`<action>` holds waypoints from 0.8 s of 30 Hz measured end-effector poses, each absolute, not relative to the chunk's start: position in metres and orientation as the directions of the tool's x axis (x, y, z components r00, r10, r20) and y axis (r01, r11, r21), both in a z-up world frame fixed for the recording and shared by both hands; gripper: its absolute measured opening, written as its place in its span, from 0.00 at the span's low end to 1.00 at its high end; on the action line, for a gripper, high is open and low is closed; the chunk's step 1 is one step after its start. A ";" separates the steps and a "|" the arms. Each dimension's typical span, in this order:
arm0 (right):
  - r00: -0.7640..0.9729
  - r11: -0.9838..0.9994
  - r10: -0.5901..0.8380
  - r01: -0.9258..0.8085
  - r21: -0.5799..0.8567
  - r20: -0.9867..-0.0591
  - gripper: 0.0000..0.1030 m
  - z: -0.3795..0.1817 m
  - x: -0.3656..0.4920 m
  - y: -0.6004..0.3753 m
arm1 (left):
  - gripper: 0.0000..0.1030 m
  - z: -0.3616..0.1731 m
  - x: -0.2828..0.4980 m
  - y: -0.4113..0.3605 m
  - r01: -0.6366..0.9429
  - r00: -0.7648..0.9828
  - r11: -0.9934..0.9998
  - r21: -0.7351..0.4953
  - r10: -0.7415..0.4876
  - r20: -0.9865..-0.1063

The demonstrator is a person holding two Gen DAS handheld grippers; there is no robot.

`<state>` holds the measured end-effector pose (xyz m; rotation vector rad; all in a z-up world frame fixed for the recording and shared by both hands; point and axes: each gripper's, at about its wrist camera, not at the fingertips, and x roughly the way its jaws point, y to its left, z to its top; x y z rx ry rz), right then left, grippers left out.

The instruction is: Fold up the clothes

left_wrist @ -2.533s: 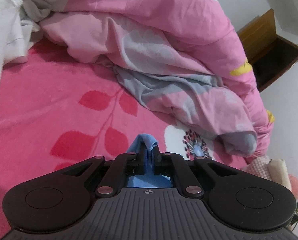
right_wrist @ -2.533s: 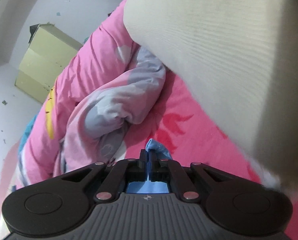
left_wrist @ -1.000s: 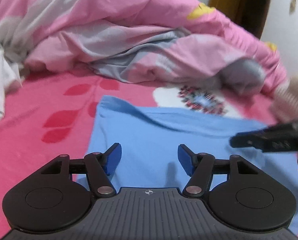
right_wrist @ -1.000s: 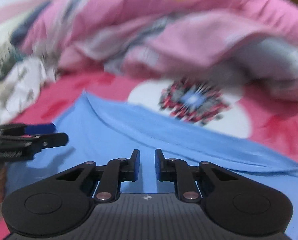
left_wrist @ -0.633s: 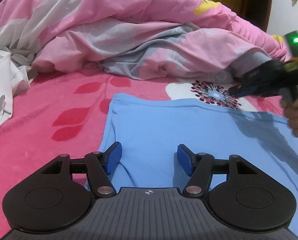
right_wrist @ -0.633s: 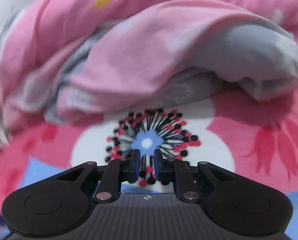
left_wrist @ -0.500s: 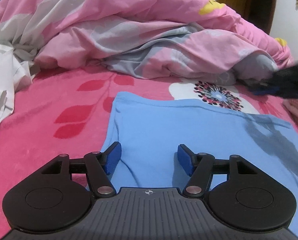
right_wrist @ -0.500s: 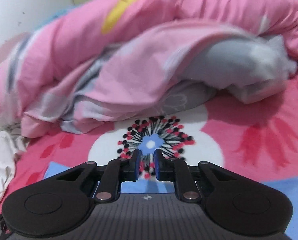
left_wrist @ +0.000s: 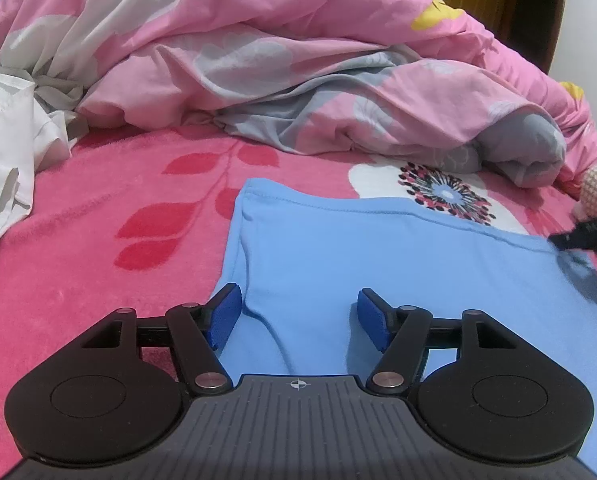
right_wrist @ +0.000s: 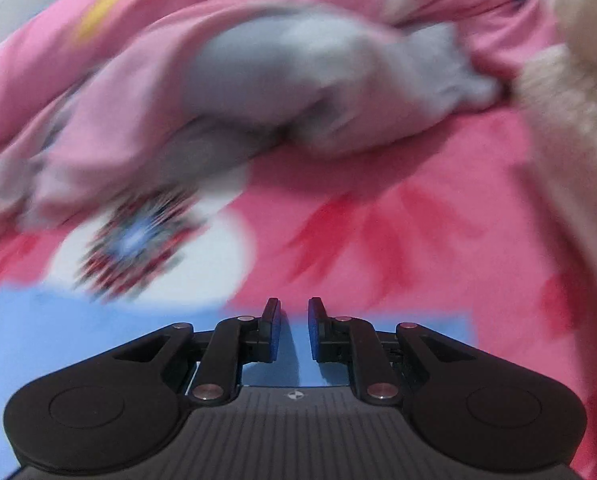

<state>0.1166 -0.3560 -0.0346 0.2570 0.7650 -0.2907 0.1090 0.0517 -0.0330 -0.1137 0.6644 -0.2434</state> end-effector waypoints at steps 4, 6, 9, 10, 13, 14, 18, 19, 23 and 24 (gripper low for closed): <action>0.695 0.882 -0.190 0.431 0.191 -0.693 0.16 -0.021 0.089 -0.375 | 0.63 -0.033 0.109 0.053 0.189 0.759 0.963 -0.191 -0.267 -0.594; 0.727 0.882 -0.164 0.411 0.231 -0.667 0.16 -0.007 0.050 -0.369 | 0.64 -0.033 0.109 0.054 0.190 0.759 0.962 -0.195 -0.270 -0.593; 0.763 0.878 -0.156 0.399 0.266 -0.627 0.22 0.016 -0.020 -0.357 | 0.65 -0.031 0.108 0.055 0.198 0.764 0.958 -0.206 -0.282 -0.580; 0.773 0.871 -0.162 0.404 0.279 -0.613 0.26 0.023 -0.046 -0.354 | 0.65 -0.030 0.107 0.055 0.201 0.767 0.957 -0.210 -0.287 -0.574; 0.794 0.827 -0.186 0.445 0.344 -0.579 0.27 0.041 -0.128 -0.352 | 0.65 -0.025 0.099 0.060 0.202 0.794 0.953 -0.225 -0.294 -0.533; 0.796 0.804 -0.189 0.462 0.374 -0.576 0.27 0.043 -0.152 -0.356 | 0.65 -0.019 0.095 0.062 0.200 0.802 0.955 -0.221 -0.289 -0.523; 0.790 0.723 -0.213 0.523 0.451 -0.575 0.33 0.039 -0.237 -0.365 | 0.65 0.005 0.074 0.077 0.185 0.811 0.951 -0.247 -0.289 -0.509; 0.785 0.707 -0.218 0.537 0.461 -0.580 0.33 0.035 -0.252 -0.366 | 0.65 0.010 0.067 0.081 0.182 0.808 0.948 -0.260 -0.294 -0.510; 0.778 0.648 -0.194 0.559 0.517 -0.597 0.34 0.015 -0.279 -0.367 | 0.65 0.022 0.029 0.098 0.174 0.774 0.939 -0.297 -0.317 -0.548; 0.777 0.642 -0.190 0.561 0.523 -0.601 0.34 0.011 -0.281 -0.366 | 0.65 0.023 0.018 0.102 0.173 0.767 0.936 -0.305 -0.323 -0.555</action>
